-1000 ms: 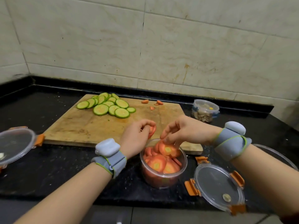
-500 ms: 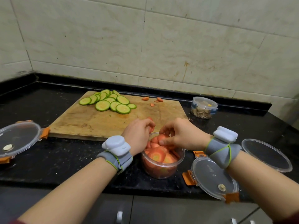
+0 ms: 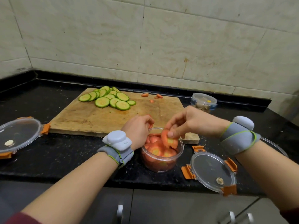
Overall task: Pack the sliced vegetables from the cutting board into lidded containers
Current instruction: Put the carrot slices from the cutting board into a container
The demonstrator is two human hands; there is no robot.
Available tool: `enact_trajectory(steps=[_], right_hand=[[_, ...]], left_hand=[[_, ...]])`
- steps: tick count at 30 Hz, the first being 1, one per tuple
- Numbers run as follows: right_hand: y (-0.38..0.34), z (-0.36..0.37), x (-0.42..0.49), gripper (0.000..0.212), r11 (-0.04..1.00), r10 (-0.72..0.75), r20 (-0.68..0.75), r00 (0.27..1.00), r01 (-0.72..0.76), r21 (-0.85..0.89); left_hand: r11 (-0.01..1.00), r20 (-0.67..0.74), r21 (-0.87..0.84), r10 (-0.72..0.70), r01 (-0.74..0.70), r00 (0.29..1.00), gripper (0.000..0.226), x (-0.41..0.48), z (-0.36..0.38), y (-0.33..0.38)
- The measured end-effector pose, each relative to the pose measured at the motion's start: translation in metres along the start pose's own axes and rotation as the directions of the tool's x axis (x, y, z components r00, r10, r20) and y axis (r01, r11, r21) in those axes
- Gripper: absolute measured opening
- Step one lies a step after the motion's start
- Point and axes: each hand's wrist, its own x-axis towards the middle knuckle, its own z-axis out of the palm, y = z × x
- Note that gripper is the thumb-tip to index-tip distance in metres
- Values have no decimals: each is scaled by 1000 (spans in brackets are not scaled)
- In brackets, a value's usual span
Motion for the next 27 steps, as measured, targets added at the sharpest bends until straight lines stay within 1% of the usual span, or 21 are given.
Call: enact_trajectory(steps=[1,2,5,8,10,12,14,16,18,20,22,25,27], right_hand=[[2,6,-2,18,999,11,52,999,-9,-47],[5,11,-3,18,993,19,72,997,-10,-117],[8,19,-2,18,949,10,34,999,1,-316],[2,23,-2,20,920,7,45,999,11,-392],[2,22,-2,23,932,10,53,999,10,-362],[5,17,-1,26,968,20,30,999,-12,-250],[9,7,0,22,993,17,-98,995,-29,-117],[14,1,4,15,1000,3,-258,966,-2,4],[15,1,7,7,993,-5,-352,936,47,111],[14,4,10,13,982,-13,-374,928,82,169],[14,8,10,17,984,-26,-355,934,86,155],[15,11,9,12,991,-53,-340,939,90,95],[16,8,7,11,992,-39,-337,941,77,101]], left_hand=[[1000,0,3,-2,2,1000,29,0,0,0],[1000,0,6,-4,4,1000,29,1,0,0],[1000,-4,7,-3,4,1000,29,-1,0,3],[1000,-29,-19,-5,4,1000,26,-5,-3,7],[999,-71,-42,10,-13,997,28,-8,-7,11],[994,-115,-94,41,-52,992,34,-10,-12,13],[963,-154,-262,27,-67,988,35,-9,-18,14],[869,-127,-491,-4,-59,992,32,-8,-25,16],[772,-66,-634,13,-52,998,34,-8,-31,18],[732,-12,-680,41,-39,999,38,-11,-34,21],[726,25,-687,58,-25,998,38,-15,-33,24],[749,61,-662,49,3,997,35,-19,-31,24],[774,114,-632,40,41,993,30,-19,-31,20]])
